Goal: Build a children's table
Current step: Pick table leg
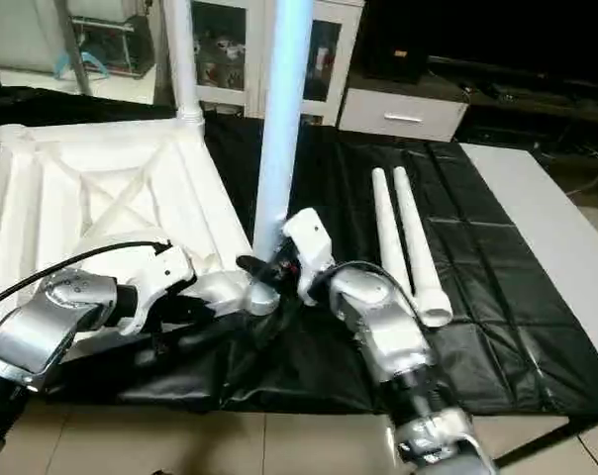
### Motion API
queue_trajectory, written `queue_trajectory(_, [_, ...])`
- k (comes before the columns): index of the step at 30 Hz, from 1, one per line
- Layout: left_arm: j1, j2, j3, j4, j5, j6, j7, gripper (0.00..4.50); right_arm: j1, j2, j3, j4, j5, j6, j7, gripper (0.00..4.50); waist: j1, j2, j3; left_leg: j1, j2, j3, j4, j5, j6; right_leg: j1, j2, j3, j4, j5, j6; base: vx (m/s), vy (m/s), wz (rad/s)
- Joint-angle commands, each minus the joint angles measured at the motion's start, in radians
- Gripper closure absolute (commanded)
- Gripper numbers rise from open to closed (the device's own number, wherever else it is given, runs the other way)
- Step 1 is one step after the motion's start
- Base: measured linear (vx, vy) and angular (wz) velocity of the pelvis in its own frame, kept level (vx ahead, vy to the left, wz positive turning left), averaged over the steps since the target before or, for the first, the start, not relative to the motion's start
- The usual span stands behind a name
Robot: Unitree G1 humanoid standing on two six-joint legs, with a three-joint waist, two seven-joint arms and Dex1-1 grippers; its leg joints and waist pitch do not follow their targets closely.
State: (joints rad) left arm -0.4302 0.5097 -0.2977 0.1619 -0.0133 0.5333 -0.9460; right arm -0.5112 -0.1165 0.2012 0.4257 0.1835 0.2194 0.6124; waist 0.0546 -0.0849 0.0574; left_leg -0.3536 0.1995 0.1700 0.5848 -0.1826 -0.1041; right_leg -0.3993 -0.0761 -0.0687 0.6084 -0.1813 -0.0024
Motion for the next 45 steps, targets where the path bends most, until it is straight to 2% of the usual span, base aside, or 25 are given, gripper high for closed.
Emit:
queue_trajectory(1, [-0.024,-0.055,0.100,-0.006,-0.020,0.037,0.128,4.50,0.017,-0.014,-0.023,0.160,-0.074,0.027,-0.099,2.64,-0.012,0.009,-0.041,0.014,0.029,-0.026,-0.082,-0.454,-0.039,0.009,-0.077,0.033,-0.120,-0.697,-0.041,0.000,0.000,0.00])
queue_trajectory(4, [-0.018,-0.125,0.132,-0.022,-0.006,0.119,0.247,4.50,-0.050,0.012,-0.061,0.254,-0.085,-0.002,-0.218,2.64,-0.033,0.005,-0.042,0.015,0.026,-0.031,-0.079,-0.483,-0.042,0.012,-0.075,0.020,-0.125,-0.705,-0.039,0.000,0.000,0.00])
queue_trajectory(5, [-0.013,-0.148,0.132,-0.029,0.004,0.132,0.281,4.50,-0.075,0.024,-0.079,0.286,-0.076,-0.007,-0.252,2.64,-0.039,0.007,-0.045,0.009,0.028,-0.034,-0.083,-0.479,-0.038,0.021,-0.076,0.019,-0.124,-0.680,-0.040,0.000,0.000,0.00])
queue_trajectory(6, [-0.010,-0.163,0.130,-0.033,0.010,0.140,0.304,4.50,-0.093,0.032,-0.093,0.311,-0.070,-0.013,-0.273,2.64,-0.038,0.011,-0.047,0.002,0.028,-0.035,-0.087,-0.462,-0.033,0.028,-0.076,0.018,-0.124,-0.640,-0.043,0.000,0.000,0.00])
queue_trajectory(7, [-0.008,-0.176,0.128,-0.037,0.015,0.146,0.322,4.50,-0.108,0.038,-0.101,0.331,-0.069,-0.020,-0.292,2.64,-0.039,0.011,-0.047,0.002,0.029,-0.034,-0.088,-0.460,-0.031,0.025,-0.075,0.020,-0.123,-0.617,-0.049,0.000,0.000,0.00])
queue_trajectory(8, [-0.007,-0.206,0.123,-0.043,0.022,0.158,0.354,4.50,-0.137,0.050,-0.117,0.372,-0.064,-0.033,-0.325,2.64,-0.043,0.006,-0.049,0.005,0.031,-0.032,-0.089,-0.453,-0.028,0.023,-0.073,0.023,-0.118,-0.574,-0.065,0.000,0.000,0.00])
queue_trajectory(9, [-0.017,-0.274,0.119,-0.040,0.033,0.182,0.416,4.50,-0.187,0.069,-0.134,0.442,-0.059,-0.058,-0.387,2.64,-0.046,0.000,-0.049,0.007,0.030,-0.028,-0.087,-0.450,-0.023,0.020,-0.072,0.024,-0.119,-0.554,-0.078,0.000,0.000,0.00])
queue_trajectory(10, [-0.022,-0.294,0.116,-0.038,0.036,0.188,0.433,4.50,-0.201,0.074,-0.138,0.461,-0.059,-0.066,-0.404,2.64,-0.050,0.003,-0.048,0.008,0.031,-0.028,-0.086,-0.443,-0.025,0.019,-0.072,0.024,-0.115,-0.531,-0.089,0.000,0.000,0.00])
queue_trajectory(13, [-0.050,-0.354,0.105,-0.005,0.072,0.180,0.514,4.50,-0.241,0.099,-0.171,0.520,-0.032,-0.081,-0.454,2.64,-0.050,-0.003,-0.051,0.008,0.026,-0.022,-0.082,-0.427,-0.010,0.017,-0.071,0.030,-0.116,-0.513,-0.086,0.000,0.000,0.00])
queue_trajectory(15, [-0.073,-0.394,0.100,0.020,0.086,0.178,0.564,4.50,-0.264,0.115,-0.185,0.556,-0.024,-0.095,-0.485,2.64,-0.042,-0.006,-0.054,0.008,0.026,-0.016,-0.079,-0.381,0.009,0.015,-0.072,0.035,-0.111,-0.458,-0.099,0.000,0.000,0.00])
queue_trajectory(16, [-0.087,-0.417,0.102,0.033,0.086,0.182,0.589,4.50,-0.275,0.122,-0.187,0.573,-0.027,-0.104,-0.504,2.64,-0.042,-0.009,-0.057,0.003,0.027,-0.013,-0.080,-0.353,0.017,0.019,-0.072,0.037,-0.105,-0.419,-0.106,0.000,0.000,0.00])
queue_trajectory(18, [-0.104,-0.439,0.101,0.049,0.087,0.188,0.621,4.50,-0.293,0.134,-0.191,0.605,-0.032,-0.122,-0.523,2.64,-0.036,-0.007,-0.061,0.003,0.028,-0.009,-0.079,-0.307,0.021,0.020,-0.070,0.039,-0.096,-0.350,-0.121,0.000,0.000,0.00])
queue_trajectory(20, [-0.110,-0.445,0.105,0.063,0.097,0.183,0.642,4.50,-0.311,0.146,-0.199,0.638,-0.032,-0.143,-0.532,2.64,-0.035,-0.007,-0.064,-0.001,0.030,-0.007,-0.079,-0.286,0.024,0.023,-0.068,0.039,-0.089,-0.296,-0.136,0.000,0.000,0.00])
queue_trajectory(23, [-0.107,-0.446,0.112,0.059,0.099,0.189,0.642,4.50,-0.324,0.154,-0.207,0.665,-0.030,-0.159,-0.538,2.64,-0.030,-0.009,-0.067,-0.001,0.028,-0.003,-0.075,-0.282,0.030,0.020,-0.067,0.039,-0.088,-0.287,-0.138,0.000,0.000,0.00])
queue_trajectory(28, [-0.101,-0.438,0.111,0.062,0.097,0.188,0.640,4.50,-0.342,0.162,-0.227,0.702,-0.029,-0.183,-0.537,2.64,-0.021,-0.014,-0.071,-0.010,0.025,0.001,-0.069,-0.236,0.038,0.023,-0.065,0.042,-0.076,-0.243,-0.141,0.000,0.000,0.00])
queue_trajectory(30, [-0.100,-0.434,0.108,0.059,0.090,0.192,0.635,4.50,-0.352,0.163,-0.230,0.718,-0.033,-0.198,-0.528,2.64,-0.020,-0.008,-0.068,-0.009,0.026,0.000,-0.071,-0.246,0.034,0.021,-0.064,0.041,-0.078,-0.260,-0.142,0.000,0.000,0.00])
queue_trajectory(31, [-0.100,-0.432,0.107,0.059,0.090,0.192,0.634,4.50,-0.354,0.163,-0.228,0.722,-0.036,-0.203,-0.525,2.64,-0.022,-0.008,-0.067,-0.009,0.026,0.000,-0.072,-0.258,0.030,0.020,-0.062,0.041,-0.080,-0.274,-0.140,0.000,0.000,0.00])
queue_trajectory(32, [-0.101,-0.429,0.105,0.059,0.087,0.191,0.629,4.50,-0.359,0.163,-0.227,0.726,-0.040,-0.219,-0.508,2.29,-0.023,-0.008,-0.067,-0.007,0.027,-0.002,-0.072,-0.278,0.022,0.019,-0.063,0.040,-0.081,-0.298,-0.135,0.000,0.000,0.00])
queue_trajectory(34, [-0.101,-0.426,0.102,0.057,0.087,0.190,0.624,4.50,-0.360,0.165,-0.229,0.722,-0.036,-0.228,-0.491,2.29,-0.025,-0.007,-0.067,-0.008,0.028,-0.004,-0.073,-0.293,0.016,0.019,-0.062,0.040,-0.082,-0.305,-0.131,0.000,0.000,0.00])
queue_trajectory(36, [-0.096,-0.412,0.087,0.044,0.085,0.182,0.594,4.50,-0.366,0.164,-0.237,0.713,-0.029,-0.236,-0.469,1.91,-0.025,-0.007,-0.068,-0.008,0.027,-0.003,-0.073,-0.288,0.017,0.020,-0.062,0.041,-0.081,-0.283,-0.136,0.000,0.000,0.00])
queue_trajectory(39, [-0.091,-0.386,0.072,0.033,0.083,0.163,0.558,4.50,-0.363,0.155,-0.236,0.685,-0.025,-0.243,-0.425,1.75,-0.025,-0.007,-0.067,-0.010,0.027,-0.002,-0.073,-0.277,0.026,0.022,-0.062,0.041,-0.079,-0.272,-0.145,0.000,0.000,0.00])
queue_trajectory(41, [-0.089,-0.373,0.068,0.029,0.081,0.150,0.539,4.50,-0.357,0.150,-0.234,0.664,-0.022,-0.245,-0.404,1.51,-0.024,-0.009,-0.070,-0.012,0.026,-0.001,-0.071,-0.257,0.029,0.024,-0.063,0.042,-0.077,-0.254,-0.149,0.000,0.000,0.00])
queue_trajectory(42, [-0.086,-0.345,0.060,0.017,0.071,0.141,0.497,4.50,-0.337,0.137,-0.225,0.610,-0.017,-0.248,-0.357,1.45,-0.022,-0.007,-0.070,-0.013,0.027,0.000,-0.070,-0.227,0.037,0.026,-0.062,0.042,-0.072,-0.218,-0.158,0.000,0.000,0.00])
queue_trajectory(44, [-0.085,-0.334,0.057,0.012,0.067,0.139,0.481,4.50,-0.329,0.133,-0.223,0.589,-0.016,-0.249,-0.339,1.31,-0.022,-0.004,-0.071,-0.013,0.028,0.000,-0.070,-0.214,0.043,0.027,-0.061,0.042,-0.069,-0.200,-0.163,0.000,0.000,0.00])
queue_trajectory(45, [-0.081,-0.304,0.050,0.001,0.060,0.133,0.440,4.50,-0.299,0.117,-0.214,0.527,-0.016,-0.239,-0.299,1.18,-0.019,-0.001,-0.070,-0.010,0.028,0.003,-0.068,-0.205,0.046,0.026,-0.059,0.042,-0.071,-0.191,-0.166,0.000,0.000,0.00])
